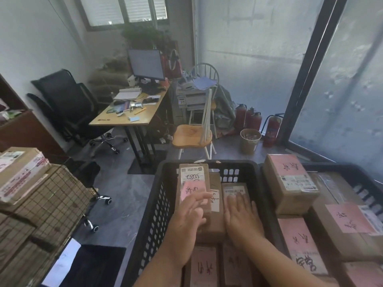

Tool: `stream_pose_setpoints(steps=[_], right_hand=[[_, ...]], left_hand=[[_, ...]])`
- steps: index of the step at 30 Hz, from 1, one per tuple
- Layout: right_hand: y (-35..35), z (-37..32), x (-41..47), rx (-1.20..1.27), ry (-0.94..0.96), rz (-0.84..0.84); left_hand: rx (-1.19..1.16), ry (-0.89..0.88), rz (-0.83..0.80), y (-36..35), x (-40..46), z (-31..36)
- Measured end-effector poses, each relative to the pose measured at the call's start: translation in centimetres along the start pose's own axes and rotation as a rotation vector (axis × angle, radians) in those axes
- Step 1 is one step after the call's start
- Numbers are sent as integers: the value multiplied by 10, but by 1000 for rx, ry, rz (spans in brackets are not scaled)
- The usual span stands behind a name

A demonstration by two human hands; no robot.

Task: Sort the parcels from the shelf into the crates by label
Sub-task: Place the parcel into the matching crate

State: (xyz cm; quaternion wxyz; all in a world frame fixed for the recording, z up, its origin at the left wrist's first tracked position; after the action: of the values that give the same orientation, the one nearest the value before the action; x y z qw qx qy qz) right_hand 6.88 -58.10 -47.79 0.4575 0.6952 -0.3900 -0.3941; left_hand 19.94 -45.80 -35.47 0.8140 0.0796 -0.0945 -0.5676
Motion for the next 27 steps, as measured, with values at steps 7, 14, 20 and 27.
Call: stream_pose_setpoints(steps=[7, 14, 20, 27], right_hand=[[7, -2, -5, 73, 90, 121], [85, 1, -45, 10, 382, 285], [165, 10, -89, 82, 548, 327], [225, 6, -134, 227, 776, 346]], left_hand=[[-102, 87, 30, 16, -24, -12], [-1, -34, 120, 33, -24, 17], [190, -161, 135, 38, -41, 68], [624, -234, 115, 36, -88, 132]])
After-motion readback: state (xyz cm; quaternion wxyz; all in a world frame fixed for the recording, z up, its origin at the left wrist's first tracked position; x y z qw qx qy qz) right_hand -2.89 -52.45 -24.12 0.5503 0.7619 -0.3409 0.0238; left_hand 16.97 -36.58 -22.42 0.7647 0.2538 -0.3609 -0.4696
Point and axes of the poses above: each hand's wrist, its own x-axis towards the middle knuckle, its own y-axis out of the back of the hand, z = x × y, the point moved 1 cm from there along x, towards the middle knuckle, and after that the axes turned 4 degrees about z, right-handed, at the moved point
